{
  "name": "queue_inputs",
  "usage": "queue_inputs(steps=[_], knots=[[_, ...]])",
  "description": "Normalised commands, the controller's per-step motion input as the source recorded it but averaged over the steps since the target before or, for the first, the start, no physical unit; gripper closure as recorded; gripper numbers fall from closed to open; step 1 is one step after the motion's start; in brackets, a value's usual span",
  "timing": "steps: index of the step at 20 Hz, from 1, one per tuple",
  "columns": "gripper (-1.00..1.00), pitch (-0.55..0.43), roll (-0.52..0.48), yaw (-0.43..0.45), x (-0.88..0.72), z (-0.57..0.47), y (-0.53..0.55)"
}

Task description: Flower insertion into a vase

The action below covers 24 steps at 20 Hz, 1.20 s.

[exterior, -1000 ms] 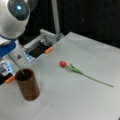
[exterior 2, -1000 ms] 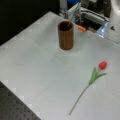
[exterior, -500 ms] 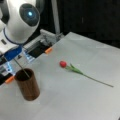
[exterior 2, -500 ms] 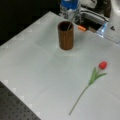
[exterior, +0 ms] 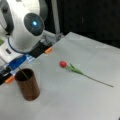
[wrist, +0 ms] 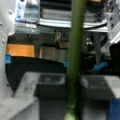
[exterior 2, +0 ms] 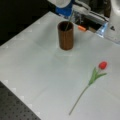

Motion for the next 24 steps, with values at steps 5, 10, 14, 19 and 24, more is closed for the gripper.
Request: queue_inputs(steps=[5,10,14,19,24], knots=[[1.00,-0.071,0.079,-0.179,0.43,-0.27,-0.05],[-1.00,-0.025,0.061,-0.210,0.40,-0.09,0.00],[-1.00,0.001,0.078,-0.220,0.45,0.01,0.01],[-1.00,-0.099,0.182,-0.196,0.47,-0.01,-0.04],[-1.00,-0.267,0.063,-0.081,0.48,0.02,-0.05]])
